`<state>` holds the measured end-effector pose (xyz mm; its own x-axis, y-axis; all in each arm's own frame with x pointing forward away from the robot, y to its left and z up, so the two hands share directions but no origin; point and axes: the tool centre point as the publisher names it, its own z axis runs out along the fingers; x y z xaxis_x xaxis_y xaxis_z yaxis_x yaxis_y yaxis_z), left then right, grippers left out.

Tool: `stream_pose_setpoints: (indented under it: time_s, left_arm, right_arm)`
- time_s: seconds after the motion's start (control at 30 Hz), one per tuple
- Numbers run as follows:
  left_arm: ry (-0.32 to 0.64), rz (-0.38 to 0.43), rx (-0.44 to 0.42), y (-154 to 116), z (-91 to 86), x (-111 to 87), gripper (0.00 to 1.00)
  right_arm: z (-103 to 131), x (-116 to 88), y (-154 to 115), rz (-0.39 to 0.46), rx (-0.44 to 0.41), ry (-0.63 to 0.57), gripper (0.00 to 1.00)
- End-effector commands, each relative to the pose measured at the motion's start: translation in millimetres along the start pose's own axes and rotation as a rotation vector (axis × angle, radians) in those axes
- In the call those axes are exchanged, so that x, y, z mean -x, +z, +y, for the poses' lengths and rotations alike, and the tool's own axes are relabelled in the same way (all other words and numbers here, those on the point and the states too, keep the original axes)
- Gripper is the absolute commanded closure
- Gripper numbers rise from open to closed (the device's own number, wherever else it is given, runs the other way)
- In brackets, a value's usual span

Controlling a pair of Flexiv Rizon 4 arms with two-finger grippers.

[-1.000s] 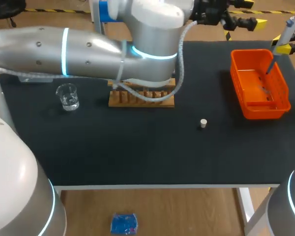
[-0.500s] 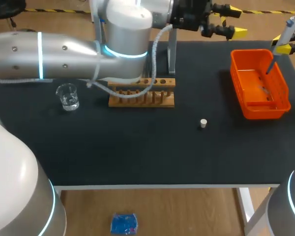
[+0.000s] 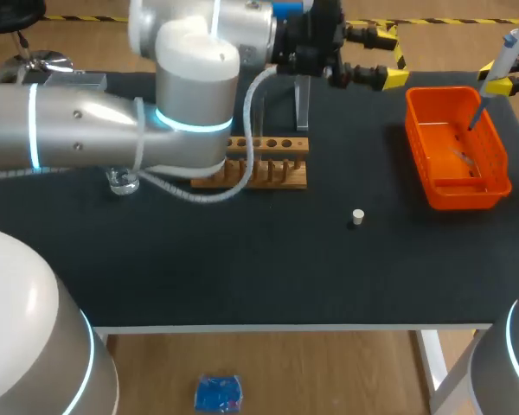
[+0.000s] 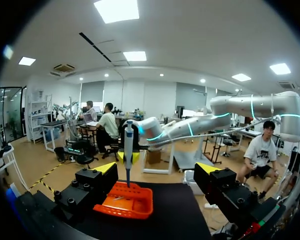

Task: Invert the test tube, pick up the pipette, mount the tip to pipette, aspirate from beaker and dispense into the tube, eject the tip, return the pipette, and cap with the stopper.

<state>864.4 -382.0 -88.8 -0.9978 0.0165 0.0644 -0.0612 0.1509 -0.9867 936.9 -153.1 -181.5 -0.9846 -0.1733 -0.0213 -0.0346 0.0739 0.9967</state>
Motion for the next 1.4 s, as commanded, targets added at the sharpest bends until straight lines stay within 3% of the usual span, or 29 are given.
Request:
stream_pose_setpoints:
  time_s: [0.03, 0.5, 0.8, 0.87, 1.4]
  left_arm:
    - [-0.003, -0.098, -0.034, -13, 11.8, -20.6, 0.0]
    - [0.011, -0.199, -0.087, -59, 36.7, -48.8, 0.0]
    - [0.014, -0.192, -0.115, -88, 55.5, -50.6, 0.0]
    - [0.038, -0.192, -0.148, -96, 55.4, -51.6, 0.0]
    - [0.038, -0.182, -0.104, -119, 44.5, -57.8, 0.0]
  right_arm:
    - [1, 1, -1, 0.004, -0.002, 0.001, 1.0]
    - [1, 1, -1, 0.004, -0.002, 0.001, 1.0]
    - [1, 1, -1, 0.004, -0.002, 0.001, 1.0]
    - [1, 1, -1, 0.004, -0.002, 0.001, 1.0]
    - [1, 1, -1, 0.004, -0.002, 0.001, 1.0]
